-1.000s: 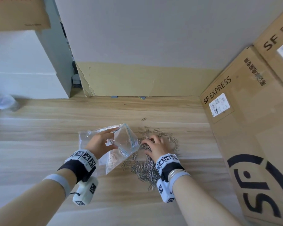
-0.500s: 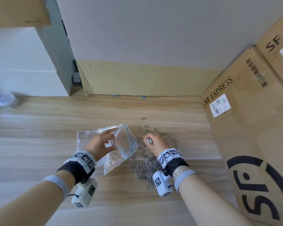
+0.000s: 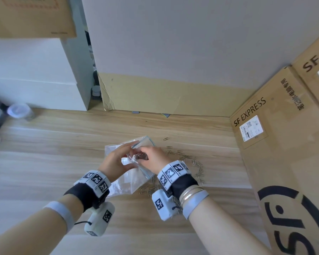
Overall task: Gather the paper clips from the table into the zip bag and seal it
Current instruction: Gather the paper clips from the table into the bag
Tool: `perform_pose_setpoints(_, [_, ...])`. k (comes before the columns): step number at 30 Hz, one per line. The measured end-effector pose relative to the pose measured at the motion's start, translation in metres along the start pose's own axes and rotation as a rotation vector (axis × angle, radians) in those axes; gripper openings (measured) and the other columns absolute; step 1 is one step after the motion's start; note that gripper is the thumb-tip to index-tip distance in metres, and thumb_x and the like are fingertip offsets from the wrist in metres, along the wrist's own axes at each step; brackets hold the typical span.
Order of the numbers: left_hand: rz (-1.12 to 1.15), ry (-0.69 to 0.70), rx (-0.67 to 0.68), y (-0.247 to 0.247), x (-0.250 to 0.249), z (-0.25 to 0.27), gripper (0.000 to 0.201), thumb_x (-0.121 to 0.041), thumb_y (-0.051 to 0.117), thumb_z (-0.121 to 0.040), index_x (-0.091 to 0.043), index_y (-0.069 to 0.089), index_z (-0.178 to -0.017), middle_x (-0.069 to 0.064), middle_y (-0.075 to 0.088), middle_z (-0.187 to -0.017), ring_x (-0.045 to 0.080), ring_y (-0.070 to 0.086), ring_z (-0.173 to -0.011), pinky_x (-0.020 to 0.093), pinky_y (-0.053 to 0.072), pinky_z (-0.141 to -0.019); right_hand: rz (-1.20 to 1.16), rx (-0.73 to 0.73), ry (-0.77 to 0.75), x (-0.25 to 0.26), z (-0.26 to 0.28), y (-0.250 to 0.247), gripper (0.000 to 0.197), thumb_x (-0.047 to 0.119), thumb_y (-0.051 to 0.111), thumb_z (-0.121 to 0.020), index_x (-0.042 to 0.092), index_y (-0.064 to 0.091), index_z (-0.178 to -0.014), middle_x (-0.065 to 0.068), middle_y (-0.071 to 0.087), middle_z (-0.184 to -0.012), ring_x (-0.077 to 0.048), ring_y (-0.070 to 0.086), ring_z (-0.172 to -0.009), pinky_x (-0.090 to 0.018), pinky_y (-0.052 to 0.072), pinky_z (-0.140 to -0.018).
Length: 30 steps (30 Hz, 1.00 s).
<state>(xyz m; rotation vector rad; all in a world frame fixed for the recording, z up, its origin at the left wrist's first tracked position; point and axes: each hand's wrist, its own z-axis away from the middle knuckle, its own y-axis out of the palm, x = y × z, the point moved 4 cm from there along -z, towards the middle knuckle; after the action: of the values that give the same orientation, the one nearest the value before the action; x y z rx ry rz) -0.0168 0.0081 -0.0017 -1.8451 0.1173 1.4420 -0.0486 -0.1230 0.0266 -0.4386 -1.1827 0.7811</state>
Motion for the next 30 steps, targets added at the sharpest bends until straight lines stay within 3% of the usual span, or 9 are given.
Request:
perform_pose_setpoints(7, [0.102,-0.063,-0.047,-0.006,0.017,0.007,0.036,-0.003,0.074,-0.069,-0.023,0.044,-0.074,-0.049,0.045,-0.115,-0.007,0.056,-0.106,0.015,0.048,-0.086,-0.154,-0.271,0.073,-0.043,0.0,-0.039,0.016,0.02,0.05,-0.091,0.015,0.065,-0.096,0.003,0.067,-0.081,-0.007,0.06,-0.066,-0.03,0.055,-0.074])
perform_pose_setpoints(10, [0.195,-0.144,-0.108,-0.009,0.024,0.009,0.036,-0.001,0.071,-0.071,-0.022,0.042,-0.072,-0.045,0.051,-0.111,-0.007,0.057,-0.104,0.017,0.047,-0.082,-0.01,-0.359,0.186,-0.094,-0.014,-0.042,0.025,0.013,0.046,-0.091,0.018,0.062,-0.109,-0.002,0.065,-0.108,-0.019,0.063,-0.093,-0.033,0.049,-0.087])
perform_pose_setpoints(13, [0.276,-0.21,-0.161,-0.012,0.03,0.011,0.043,0.002,0.069,-0.073,-0.029,0.039,-0.072,-0.038,0.055,-0.112,-0.004,0.06,-0.102,0.028,0.048,-0.083,0.167,-0.125,0.24,-0.123,-0.031,-0.03,0.048,0.011,0.041,-0.092,0.019,0.033,-0.139,0.0,0.025,-0.151,-0.018,0.035,-0.132,-0.031,0.031,-0.107])
perform_pose_setpoints(16, [0.362,-0.226,-0.217,-0.016,0.03,0.014,0.059,0.007,0.068,-0.072,-0.046,0.045,-0.088,-0.026,0.06,-0.112,0.007,0.063,-0.102,0.027,0.05,-0.077,0.27,-0.018,0.22,-0.132,-0.04,-0.021,0.055,0.014,0.039,-0.095,0.021,0.016,-0.144,0.006,0.005,-0.156,-0.018,0.031,-0.134,-0.033,0.03,-0.108])
perform_pose_setpoints(20, [0.358,-0.223,-0.211,-0.017,0.026,0.013,0.085,0.001,0.07,-0.071,-0.065,0.036,-0.112,-0.014,0.056,-0.118,0.003,0.062,-0.102,0.021,0.051,-0.082,0.226,0.033,0.16,-0.135,-0.031,-0.007,0.053,0.009,0.039,-0.094,0.02,0.022,-0.143,0.007,0.008,-0.155,-0.013,0.015,-0.141,-0.028,0.017,-0.113])
perform_pose_setpoints(22, [0.327,-0.225,-0.195,-0.016,0.025,0.012,0.083,-0.001,0.07,-0.072,-0.064,0.036,-0.114,-0.017,0.056,-0.119,0.002,0.061,-0.102,0.024,0.05,-0.086,0.238,0.067,0.121,-0.132,-0.015,-0.001,0.056,0.009,0.04,-0.093,0.027,0.022,-0.143,0.018,0.007,-0.151,0.0,0.047,-0.115,-0.022,0.044,-0.093])
perform_pose_setpoints(25, [0.311,-0.236,-0.173,-0.013,0.023,0.009,0.081,0.001,0.071,-0.071,-0.064,0.041,-0.11,-0.029,0.058,-0.112,0.001,0.061,-0.101,0.022,0.05,-0.088,0.23,0.075,0.104,-0.128,0.01,0.013,0.055,0.012,0.042,-0.093,0.034,0.025,-0.14,0.029,0.007,-0.14,0.011,0.04,-0.059,-0.009,0.039,-0.054])
perform_pose_setpoints(27, [0.303,-0.236,-0.169,-0.012,0.02,0.006,0.079,0.001,0.071,-0.071,-0.062,0.043,-0.109,-0.026,0.058,-0.113,-0.001,0.061,-0.101,0.02,0.049,-0.09,0.19,0.069,0.071,-0.127,0.023,0.02,0.051,0.013,0.044,-0.093,0.034,0.033,-0.138,0.027,0.015,-0.143,0.013,0.049,-0.083,-0.006,0.042,-0.069])
perform_pose_setpoints(30, [0.299,-0.235,-0.156,-0.009,0.017,0.005,0.07,0.001,0.071,-0.071,-0.046,0.044,-0.116,-0.028,0.057,-0.113,-0.002,0.061,-0.101,0.025,0.05,-0.09,0.126,0.048,0.059,-0.127,0.037,0.018,0.039,0.017,0.045,-0.093,0.034,0.048,-0.128,0.02,0.033,-0.143,-0.007,0.036,-0.132,-0.035,0.038,-0.107])
